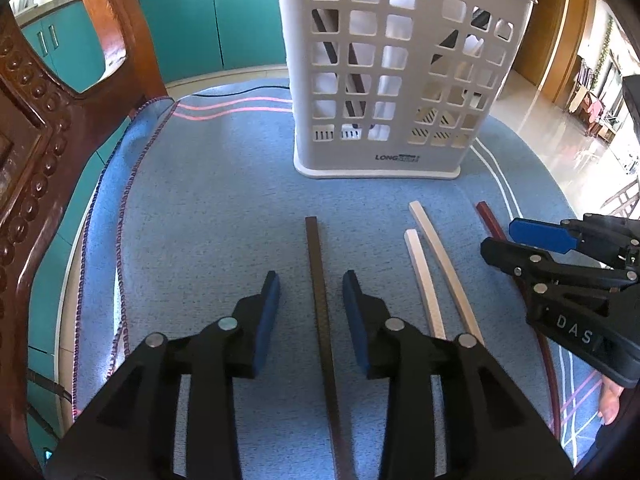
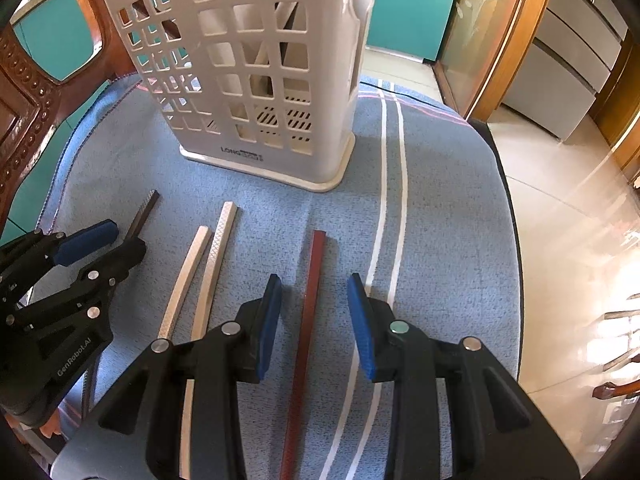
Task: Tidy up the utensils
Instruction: 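Lower both tools to the cloth and close the right tool on a red chopstick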
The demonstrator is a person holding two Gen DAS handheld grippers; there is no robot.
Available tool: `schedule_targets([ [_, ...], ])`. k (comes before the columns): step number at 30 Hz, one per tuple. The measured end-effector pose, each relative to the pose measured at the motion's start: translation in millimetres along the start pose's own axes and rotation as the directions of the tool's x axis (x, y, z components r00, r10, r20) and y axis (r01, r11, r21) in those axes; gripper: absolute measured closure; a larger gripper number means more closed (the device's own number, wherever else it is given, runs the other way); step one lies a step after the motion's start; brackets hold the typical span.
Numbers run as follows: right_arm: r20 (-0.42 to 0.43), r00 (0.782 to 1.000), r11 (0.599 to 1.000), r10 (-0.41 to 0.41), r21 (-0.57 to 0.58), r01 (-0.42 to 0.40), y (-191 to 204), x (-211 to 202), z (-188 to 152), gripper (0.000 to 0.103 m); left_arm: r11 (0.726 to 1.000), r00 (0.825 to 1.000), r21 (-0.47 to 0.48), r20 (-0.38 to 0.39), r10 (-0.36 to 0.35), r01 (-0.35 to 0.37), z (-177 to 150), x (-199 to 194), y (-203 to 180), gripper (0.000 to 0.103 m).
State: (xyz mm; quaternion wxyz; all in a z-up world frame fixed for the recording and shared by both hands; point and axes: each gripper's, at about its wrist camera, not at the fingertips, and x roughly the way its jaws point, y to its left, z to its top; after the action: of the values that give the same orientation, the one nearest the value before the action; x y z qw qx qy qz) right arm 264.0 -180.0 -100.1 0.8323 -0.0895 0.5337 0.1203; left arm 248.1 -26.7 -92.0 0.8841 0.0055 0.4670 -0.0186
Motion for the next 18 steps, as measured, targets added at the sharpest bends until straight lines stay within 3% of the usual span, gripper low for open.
schedule_targets([
  [6,0.003,1.0,1.0,-0.001,-0.011,0.001,8,1,-3,0.07,1.0,1.0,0.002,0.0,0.007,-0.007,-1,-2,1,0.065],
  [11,0.005,0.999,0.999,0.04,-0.023,-0.04,17,-1,-6,0.095,1.0,1.0,0.003,-0.001,0.01,-0.01,0,-2,3,0.062],
  [18,0.023,0.995,0.995,0.096,-0.019,-0.096,24,-8,-7,0.096,1.0,1.0,0.006,-0.003,0.011,-0.011,1,1,6,0.058],
])
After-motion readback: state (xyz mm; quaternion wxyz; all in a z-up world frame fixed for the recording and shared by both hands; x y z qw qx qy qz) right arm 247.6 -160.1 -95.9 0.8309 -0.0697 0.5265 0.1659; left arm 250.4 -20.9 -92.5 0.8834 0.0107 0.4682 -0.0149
